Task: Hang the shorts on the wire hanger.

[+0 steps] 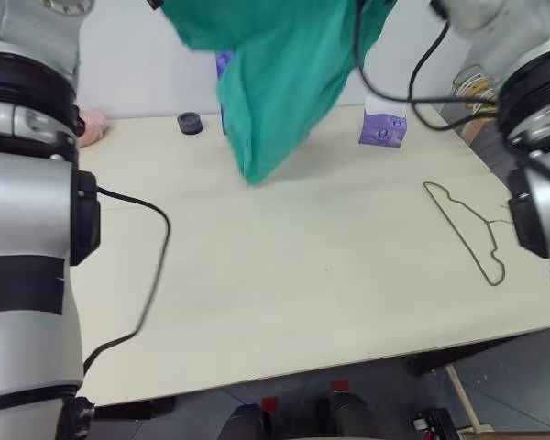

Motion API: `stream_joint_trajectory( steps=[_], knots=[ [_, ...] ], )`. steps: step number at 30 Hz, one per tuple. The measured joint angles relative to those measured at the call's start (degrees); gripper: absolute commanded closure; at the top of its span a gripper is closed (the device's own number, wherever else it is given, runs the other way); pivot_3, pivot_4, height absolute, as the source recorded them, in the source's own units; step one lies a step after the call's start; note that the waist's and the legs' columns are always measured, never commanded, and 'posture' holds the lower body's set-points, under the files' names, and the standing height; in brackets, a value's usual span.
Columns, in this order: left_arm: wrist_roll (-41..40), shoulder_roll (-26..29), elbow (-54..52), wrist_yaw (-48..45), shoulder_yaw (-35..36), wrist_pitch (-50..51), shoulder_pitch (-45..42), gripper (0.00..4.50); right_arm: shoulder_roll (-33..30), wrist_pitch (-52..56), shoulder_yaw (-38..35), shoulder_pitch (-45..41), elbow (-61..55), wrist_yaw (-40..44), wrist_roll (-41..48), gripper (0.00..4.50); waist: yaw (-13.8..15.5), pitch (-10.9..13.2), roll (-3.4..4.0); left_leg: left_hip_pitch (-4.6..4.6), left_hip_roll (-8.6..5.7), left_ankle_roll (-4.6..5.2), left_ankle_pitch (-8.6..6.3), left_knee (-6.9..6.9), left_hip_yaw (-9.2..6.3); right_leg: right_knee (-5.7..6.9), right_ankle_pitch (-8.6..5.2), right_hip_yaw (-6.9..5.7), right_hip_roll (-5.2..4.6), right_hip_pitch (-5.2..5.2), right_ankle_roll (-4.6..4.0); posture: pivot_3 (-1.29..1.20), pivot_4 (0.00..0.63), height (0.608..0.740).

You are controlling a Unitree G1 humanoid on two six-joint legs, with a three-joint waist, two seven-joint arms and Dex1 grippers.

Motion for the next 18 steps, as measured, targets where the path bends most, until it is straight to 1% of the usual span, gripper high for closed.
stream_joint_trajectory(
  steps=[1, 2, 3, 4, 5, 6, 7, 9, 10, 12, 14, 15, 17, 18],
  knots=[
    [-2.05, -1.96, -0.11, -4.07, 1.75, -0.35, 3.00, 4.50, -0.40, -1.99, -0.67, 2.09, -0.63, 0.90, 0.45, 4.44, 0.30, 0.00, 0.02, 0.64, 0.01, 0.11, 0.00, 0.00, 0.13, -0.04, -0.01, -0.06, 0.05, 0.82, 0.02, 0.06, 0.000, 0.740],
    [-3.82, -4.27, -0.22, -8.20, 2.83, -0.80, 7.54, 4.50, -0.57, -4.71, -0.86, 6.05, -1.45, 2.56, 0.57, 4.44, 0.55, 0.00, 0.01, 1.76, 0.11, 0.55, -0.22, 0.05, 0.22, -0.10, -0.09, -0.13, 0.25, 2.00, 0.13, 0.06, 0.000, 0.740],
    [-4.38, -6.01, -0.11, -10.78, 2.82, -0.89, 11.18, 4.50, 0.06, -6.73, -0.54, 9.37, -1.70, 4.15, 0.48, 4.44, 0.54, 0.21, 0.00, 2.54, 0.11, 0.96, -0.45, 0.09, 0.28, -0.11, -0.14, -0.11, 0.51, 2.81, 0.22, 0.06, 0.000, 0.740],
    [-4.54, -7.03, -0.06, -12.31, 2.84, -0.90, 14.04, 4.50, 0.52, -8.55, -0.38, 12.88, -2.52, 5.70, 0.44, 4.44, 0.33, 0.24, -0.05, 2.72, 0.13, 1.05, -0.39, 0.15, 0.34, -0.08, -0.23, 0.01, 0.68, 2.94, 0.53, 0.05, 0.000, 0.740],
    [-4.53, -7.31, -0.03, -12.90, 2.84, -0.88, 16.07, 4.50, 0.74, -10.09, 0.03, 16.04, -2.73, 6.95, 0.29, 4.44, -0.10, 0.30, -0.13, 2.52, 0.31, 1.14, -0.28, 0.48, 0.33, 0.08, 0.01, 0.11, 0.74, 2.83, 0.60, 0.05, 0.000, 0.740],
    [-4.52, -7.09, -0.04, -12.92, 2.97, -0.86, 17.33, 4.50, 0.59, -11.14, 0.29, 18.99, -2.92, 8.09, 0.21, 4.44, -0.56, 0.32, -0.12, 2.17, 0.41, 1.15, -0.28, 1.01, 0.25, 0.37, 0.19, 0.10, 0.79, 2.62, 0.40, 0.04, 0.003, 0.740],
    [-4.52, -6.71, -0.36, -12.93, 3.39, -0.88, 18.38, 4.50, 0.18, -11.71, 0.31, 21.71, -3.37, 9.28, 0.28, 4.44, -0.70, 0.31, -0.12, 2.17, 0.41, 1.15, -0.28, 1.08, 0.18, 0.41, 0.37, 0.15, 0.76, 2.62, 0.30, 0.03, 0.008, 0.740],
    [-4.86, -4.14, -3.07, -13.55, 4.43, -0.92, 21.97, 4.50, -1.08, -12.89, -0.51, 28.44, -5.99, 13.76, 1.69, 4.44, -0.96, 0.22, -0.04, 2.29, 0.40, 1.17, -0.30, 1.10, 0.15, 0.48, 0.41, 0.26, 0.50, 2.68, 0.30, 0.02, 0.018, 0.740],
    [-5.52, -2.69, -6.10, -15.03, 5.22, -0.81, 25.67, 4.50, -1.93, -13.00, -1.69, 33.15, -9.43, 17.25, 4.08, 4.44, -1.11, 0.00, 0.01, 2.30, 0.41, 1.19, -0.31, 1.00, 0.13, 0.39, 0.40, 0.26, 0.46, 2.70, 0.31, 0.02, 0.018, 0.740],
    [-7.50, 0.17, -12.78, -20.53, 6.06, 0.70, 36.67, 4.50, -3.93, -12.37, -3.13, 44.62, -17.73, 25.07, 9.11, 4.44, -1.68, -0.50, 0.41, 2.28, 0.45, 1.27, -0.43, 1.01, 0.19, 0.43, 0.29, 0.30, 0.41, 2.71, 0.40, 0.02, 0.021, 0.740],
    [-9.73, 1.81, -23.75, -27.98, 5.20, 5.13, 50.90, 4.50, -4.59, -9.11, -3.15, 55.98, -28.85, 32.48, 12.86, 4.44, -2.48, -0.49, 0.50, 2.01, 0.43, 1.21, -0.45, 1.02, 0.20, 0.43, 0.29, 0.30, 0.34, 2.45, 0.40, 0.03, 0.020, 0.740],
    [-10.61, 2.89, -29.45, -31.18, 4.39, 7.61, 57.41, 4.50, -5.27, -7.31, -3.01, 60.50, -34.22, 35.39, 14.23, 4.44, -2.78, -0.47, 0.53, 1.94, 0.45, 1.20, -0.46, 1.02, 0.21, 0.41, 0.29, 0.34, 0.33, 2.36, 0.40, 0.03, 0.020, 0.740],
    [-13.22, 5.76, -41.61, -37.49, 2.76, 13.32, 69.34, 4.50, -7.33, -2.28, -2.82, 68.41, -45.11, 41.19, 16.76, 4.44, -3.04, -0.46, 0.50, 1.51, 0.45, 1.17, -0.49, 1.21, 0.19, 0.50, 0.29, 0.33, 0.30, 1.95, 0.41, 0.03, 0.020, 0.740],
    [-14.51, 7.04, -46.04, -38.95, 2.88, 15.68, 72.10, 4.50, -8.15, 0.30, -2.82, 70.75, -48.95, 43.34, 17.87, 4.44, -2.75, -0.43, 0.43, 1.24, 0.44, 1.20, -0.52, 1.52, 0.13, 0.49, 0.30, 0.29, 0.28, 1.70, 0.41, 0.03, 0.018, 0.740]
  ],
)
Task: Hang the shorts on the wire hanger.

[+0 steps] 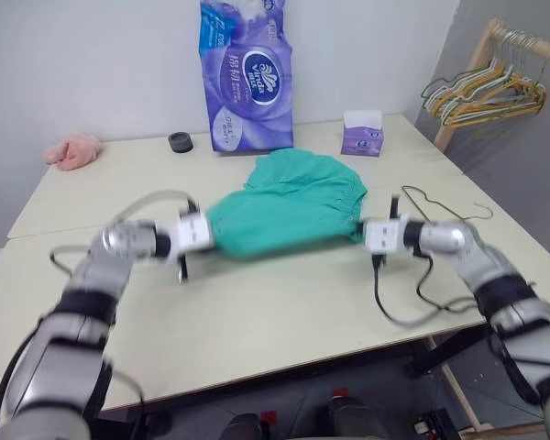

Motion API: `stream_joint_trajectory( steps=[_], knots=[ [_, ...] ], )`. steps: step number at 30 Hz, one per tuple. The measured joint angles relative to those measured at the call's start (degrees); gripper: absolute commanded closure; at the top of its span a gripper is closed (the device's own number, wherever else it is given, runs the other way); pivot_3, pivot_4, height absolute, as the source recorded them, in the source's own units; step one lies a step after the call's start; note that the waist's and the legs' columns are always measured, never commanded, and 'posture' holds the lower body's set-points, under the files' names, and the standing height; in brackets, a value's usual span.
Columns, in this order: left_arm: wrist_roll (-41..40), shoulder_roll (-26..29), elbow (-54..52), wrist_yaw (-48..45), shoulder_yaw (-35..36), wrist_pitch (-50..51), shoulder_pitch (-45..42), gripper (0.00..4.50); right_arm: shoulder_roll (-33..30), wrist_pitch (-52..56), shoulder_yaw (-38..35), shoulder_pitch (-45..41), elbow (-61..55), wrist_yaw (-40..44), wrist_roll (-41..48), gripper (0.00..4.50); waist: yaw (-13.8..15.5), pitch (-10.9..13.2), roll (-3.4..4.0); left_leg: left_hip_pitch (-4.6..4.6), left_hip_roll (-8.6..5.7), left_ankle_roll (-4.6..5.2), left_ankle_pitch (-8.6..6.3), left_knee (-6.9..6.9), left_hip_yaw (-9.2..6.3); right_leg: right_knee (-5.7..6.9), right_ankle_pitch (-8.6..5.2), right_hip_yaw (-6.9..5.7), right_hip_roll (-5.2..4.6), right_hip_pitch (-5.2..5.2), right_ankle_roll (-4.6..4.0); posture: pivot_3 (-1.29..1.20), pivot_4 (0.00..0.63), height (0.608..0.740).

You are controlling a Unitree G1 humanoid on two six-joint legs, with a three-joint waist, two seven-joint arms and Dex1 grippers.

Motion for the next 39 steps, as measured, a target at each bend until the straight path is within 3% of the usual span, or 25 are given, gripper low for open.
stream_joint_trajectory(
  steps=[2, 6, 12, 23, 33, 36, 39],
  knots=[
    [-2.00, 5.60, -11.48, -4.32, 0.28, 5.88, 5.66, 4.50, -2.23, 6.88, -0.06, 4.27, -10.71, 5.58, 2.77, 4.44, 0.85, -0.03, 0.02, 0.22, -0.09, 0.31, -0.22, 0.32, 0.00, 0.35, -0.02, -0.01, -0.04, 0.21, 0.02, 0.03, 0.017, 0.740],
    [-6.02, 10.30, -25.15, -9.67, 0.46, 14.79, 16.14, 4.50, -5.70, 15.46, -0.01, 8.97, -23.47, 13.66, 5.82, 4.44, 2.53, 0.10, 0.36, 2.17, -0.09, 0.76, -0.51, 0.22, -0.04, -0.18, -0.65, -0.17, 0.01, 2.38, 0.33, 0.03, 0.015, 0.740],
    [-9.07, 12.29, -33.36, -12.91, -0.12, 21.48, 20.49, 4.50, -11.20, 22.56, -0.08, 11.31, -32.47, 21.86, 8.72, 4.44, 5.03, 0.05, 0.23, 2.10, -0.21, 0.75, -0.54, 0.31, -0.05, -0.27, -0.59, -0.16, -0.05, 2.42, 0.49, 0.02, 0.018, 0.740],
    [-12.03, 11.88, -39.53, -13.44, -1.44, 28.34, 19.57, 4.50, -20.86, 32.77, -2.08, 20.18, -43.26, 30.12, 13.72, 4.44, 4.84, 0.06, 0.21, 2.05, -0.14, 0.77, -0.56, 0.30, -0.02, -0.24, -0.66, -0.15, 0.01, 2.33, 0.51, 0.01, 0.024, 0.740],
    [-14.90, 12.04, -43.79, -14.18, -1.57, 32.73, 21.50, 4.50, -21.36, 35.56, -2.37, 20.21, -44.76, 32.72, 14.12, 4.44, 4.67, 0.11, 0.18, 2.06, -0.11, 0.77, -0.57, 0.30, -0.03, -0.25, -0.71, -0.16, 0.05, 2.33, 0.51, 0.00, 0.025, 0.740],
    [-15.30, 12.04, -44.11, -13.81, -1.56, 34.37, 21.48, 3.80, -21.78, 36.00, -2.39, 20.31, -45.37, 33.61, 14.18, 3.86, 4.59, 0.12, 0.17, 2.06, -0.11, 0.77, -0.57, 0.30, -0.02, -0.25, -0.71, -0.15, 0.05, 2.32, 0.51, 0.00, 0.024, 0.740],
    [-15.94, 12.08, -45.70, -13.82, -1.56, 35.96, 21.36, 2.88, -22.63, 36.63, -2.50, 20.67, -46.53, 34.65, 14.82, 2.87, 4.59, 0.14, 0.16, 2.06, -0.11, 0.77, -0.57, 0.30, -0.03, -0.26, -0.72, -0.16, 0.05, 2.32, 0.51, 0.00, 0.024, 0.740]
  ],
)
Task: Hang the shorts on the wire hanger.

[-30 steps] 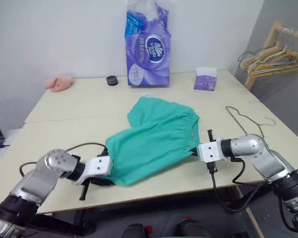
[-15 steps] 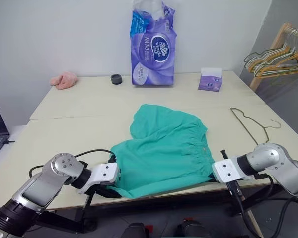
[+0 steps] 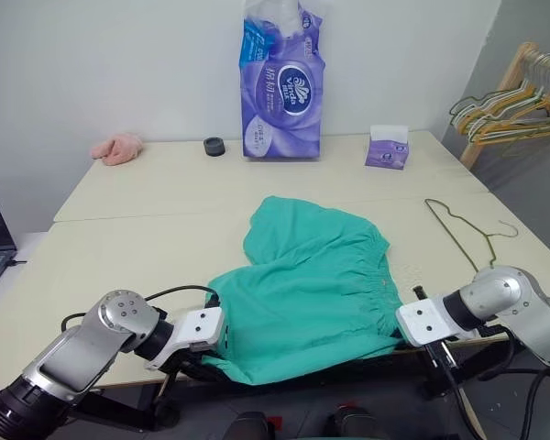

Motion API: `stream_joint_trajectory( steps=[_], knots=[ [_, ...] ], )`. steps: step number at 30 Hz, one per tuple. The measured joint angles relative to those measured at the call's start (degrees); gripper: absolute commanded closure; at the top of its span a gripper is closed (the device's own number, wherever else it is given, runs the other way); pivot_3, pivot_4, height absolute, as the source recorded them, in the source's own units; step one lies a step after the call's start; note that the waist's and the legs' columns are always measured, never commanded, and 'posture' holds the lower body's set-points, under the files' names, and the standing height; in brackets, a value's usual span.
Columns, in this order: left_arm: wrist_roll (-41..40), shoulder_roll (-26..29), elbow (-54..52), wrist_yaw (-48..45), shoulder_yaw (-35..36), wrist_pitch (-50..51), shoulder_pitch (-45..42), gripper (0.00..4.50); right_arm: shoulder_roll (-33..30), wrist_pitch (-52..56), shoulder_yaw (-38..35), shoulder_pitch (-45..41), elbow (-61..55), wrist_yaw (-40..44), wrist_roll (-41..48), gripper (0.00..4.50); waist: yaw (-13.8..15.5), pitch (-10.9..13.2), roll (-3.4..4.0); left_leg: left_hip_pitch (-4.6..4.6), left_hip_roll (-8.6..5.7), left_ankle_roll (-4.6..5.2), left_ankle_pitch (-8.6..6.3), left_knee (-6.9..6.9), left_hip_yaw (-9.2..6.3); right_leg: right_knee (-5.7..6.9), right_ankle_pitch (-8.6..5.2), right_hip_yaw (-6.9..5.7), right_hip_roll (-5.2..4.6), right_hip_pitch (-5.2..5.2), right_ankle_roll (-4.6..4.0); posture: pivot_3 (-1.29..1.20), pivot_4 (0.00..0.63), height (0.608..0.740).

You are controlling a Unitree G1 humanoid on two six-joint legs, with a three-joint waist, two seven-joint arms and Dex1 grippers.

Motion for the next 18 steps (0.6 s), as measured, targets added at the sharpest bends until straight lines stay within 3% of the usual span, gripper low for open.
stream_joint_trajectory(
  steps=[5, 9, 13, 16, 18],
  knots=[
    [-1.08, 0.38, -1.85, 0.30, 0.06, 1.65, -0.08, 1.42, -0.24, 0.97, -2.53, -0.02, -1.88, -0.09, 2.34, 1.16, -0.11, 0.03, -0.01, 0.00, 0.01, 0.00, 0.00, -0.01, 0.00, 0.00, -0.01, 0.00, 0.00, 0.00, -0.01, 0.00, 0.025, 0.740],
    [-3.05, -0.44, -2.99, 2.58, 1.11, 3.56, -0.22, 0.16, -0.15, 4.48, -7.92, 0.05, -2.76, -1.43, 6.55, 1.12, -0.03, 0.08, -0.04, 0.00, 0.01, 0.00, 0.00, -0.01, -0.02, -0.01, 0.00, -0.01, -0.01, 0.00, 0.00, 0.00, 0.024, 0.740],
    [-4.90, -5.77, -2.26, 8.17, 4.16, 5.40, -3.34, 0.03, 2.43, 13.50, -16.45, -0.07, -3.81, -5.84, 14.30, 1.12, 0.21, 0.13, -0.13, 0.00, 0.00, -0.01, 0.00, 0.01, -0.07, -0.04, 0.03, -0.02, -0.02, 0.06, 0.05, 0.00, 0.021, 0.740],
    [-4.69, -14.33, 1.12, 16.71, 6.46, 5.03, -9.53, 0.03, 8.59, 20.80, -24.09, -0.72, -1.58, -15.95, 17.00, 1.12, 0.52, 0.12, -0.40, 0.00, -0.01, -0.01, 0.00, 0.06, -0.15, -0.10, 0.09, -0.05, -0.03, 0.18, 0.12, 0.00, 0.024, 0.740],
    [-3.58, -16.56, 2.69, 20.55, 6.71, 4.13, -11.49, 0.03, 10.79, 23.36, -27.41, 0.05, -0.18, -22.64, 15.89, 1.12, 0.43, 0.11, -0.42, -0.02, -0.03, -0.03, -0.01, 0.03, -0.10, -0.14, 0.14, 0.01, -0.08, 0.17, 0.04, 0.00, 0.023, 0.740]
  ],
)
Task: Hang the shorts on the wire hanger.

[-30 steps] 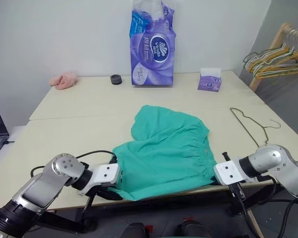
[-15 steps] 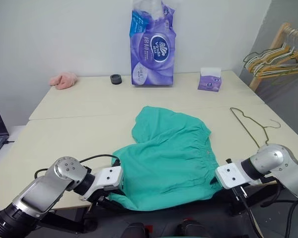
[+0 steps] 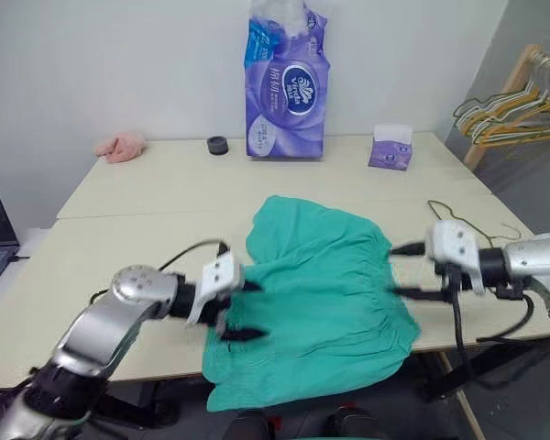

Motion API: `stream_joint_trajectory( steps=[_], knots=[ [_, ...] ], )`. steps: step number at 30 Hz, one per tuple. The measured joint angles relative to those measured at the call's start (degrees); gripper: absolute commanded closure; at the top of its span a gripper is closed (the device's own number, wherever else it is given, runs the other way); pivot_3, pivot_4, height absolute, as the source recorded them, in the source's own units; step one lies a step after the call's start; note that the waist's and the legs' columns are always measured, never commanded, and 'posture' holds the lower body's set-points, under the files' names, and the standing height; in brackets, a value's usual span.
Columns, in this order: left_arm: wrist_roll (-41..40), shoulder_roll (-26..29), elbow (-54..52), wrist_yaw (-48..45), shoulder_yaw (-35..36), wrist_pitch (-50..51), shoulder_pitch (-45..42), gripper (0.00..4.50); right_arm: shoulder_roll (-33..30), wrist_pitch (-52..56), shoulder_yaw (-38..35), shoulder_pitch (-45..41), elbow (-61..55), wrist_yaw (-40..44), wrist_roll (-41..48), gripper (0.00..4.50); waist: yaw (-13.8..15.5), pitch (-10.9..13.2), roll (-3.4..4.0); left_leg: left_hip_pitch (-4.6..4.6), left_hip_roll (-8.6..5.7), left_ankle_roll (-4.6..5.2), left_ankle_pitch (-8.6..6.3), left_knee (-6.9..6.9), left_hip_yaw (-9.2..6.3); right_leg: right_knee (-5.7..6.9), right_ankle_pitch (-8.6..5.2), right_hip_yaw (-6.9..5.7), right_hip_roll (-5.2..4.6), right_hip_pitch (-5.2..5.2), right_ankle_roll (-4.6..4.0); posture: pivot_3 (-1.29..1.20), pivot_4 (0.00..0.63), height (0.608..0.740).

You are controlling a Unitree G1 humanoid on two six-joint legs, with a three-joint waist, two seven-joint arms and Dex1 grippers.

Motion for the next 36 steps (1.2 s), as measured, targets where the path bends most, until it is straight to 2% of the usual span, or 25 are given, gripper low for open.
stream_joint_trajectory(
  steps=[6, 10, 15, 19, 24, 30, 36],
  knots=[
    [-1.72, -10.63, 1.87, 7.91, 1.95, -0.67, -4.23, 0.03, 8.85, 5.35, -8.98, 6.58, 4.34, -19.71, -4.95, 1.12, -0.14, -0.01, 0.01, -0.10, -0.03, -0.07, -0.04, -0.02, 0.07, -0.03, 0.14, 0.08, -0.05, -0.10, -0.17, -0.05, 0.025, 0.740],
    [-3.87, -11.16, 0.22, 4.60, -0.89, -0.74, -6.89, 0.03, 10.71, 7.43, -13.23, 7.47, 14.25, -26.72, -6.42, 1.12, -0.66, -0.05, 0.11, 0.00, -0.08, -0.07, -0.03, -0.02, 0.19, -0.02, 0.13, 0.15, -0.01, -0.01, -0.13, -0.07, 0.028, 0.740],
    [-0.92, -13.28, 4.05, 2.78, -6.65, -5.62, -11.48, 0.03, 9.95, 5.58, -13.15, 0.07, 31.13, -30.09, -7.74, 1.12, -2.83, -0.02, 0.30, 0.02, -0.08, -0.05, -0.04, -0.04, 0.25, -0.06, 0.12, 0.30, 0.38, 0.02, -0.10, -0.10, 0.029, 0.740],
    [-0.41, -16.12, 4.94, 2.76, -8.85, -6.47, -14.21, 0.03, 8.21, 0.10, -11.48, -6.84, 45.20, -30.67, -10.24, 1.12, -3.97, -0.03, 0.33, -0.01, -0.02, 0.05, -0.10, -0.10, 0.27, -0.15, 0.12, 0.36, 0.43, 0.02, -0.12, -0.10, 0.033, 0.740],
    [-0.42, -16.73, 4.90, 2.82, -9.31, -6.11, -14.44, 0.03, 8.09, -4.71, -8.15, -12.01, 58.93, -30.09, -12.43, 1.12, -5.17, -0.02, 0.39, 0.00, 0.06, 0.17, -0.16, -0.15, 0.48, -0.14, 0.10, 0.62, 0.51, 0.03, -0.13, -0.11, 0.032, 0.740],
    [-0.44, -17.04, 4.85, 3.02, -9.29, -4.99, -15.51, 0.03, 8.35, -10.40, -4.94, -18.65, 68.60, -29.82, -14.08, 1.12, -6.08, -0.01, 0.53, 0.03, 0.03, 0.28, -0.23, -0.14, 0.76, -0.17, 0.12, 0.95, 0.58, 0.01, 0.02, -0.09, 0.034, 0.740],
    [-0.42, -17.02, 4.83, 3.07, -9.29, -4.67, -15.52, 0.03, 8.55, -12.24, -3.05, -20.97, 72.81, -29.34, -14.88, 1.12, -6.15, -0.01, 0.53, 0.04, 0.02, 0.31, -0.25, -0.13, 0.92, -0.26, 0.20, 1.14, 0.58, 0.01, 0.16, -0.09, 0.036, 0.740]
  ],
)
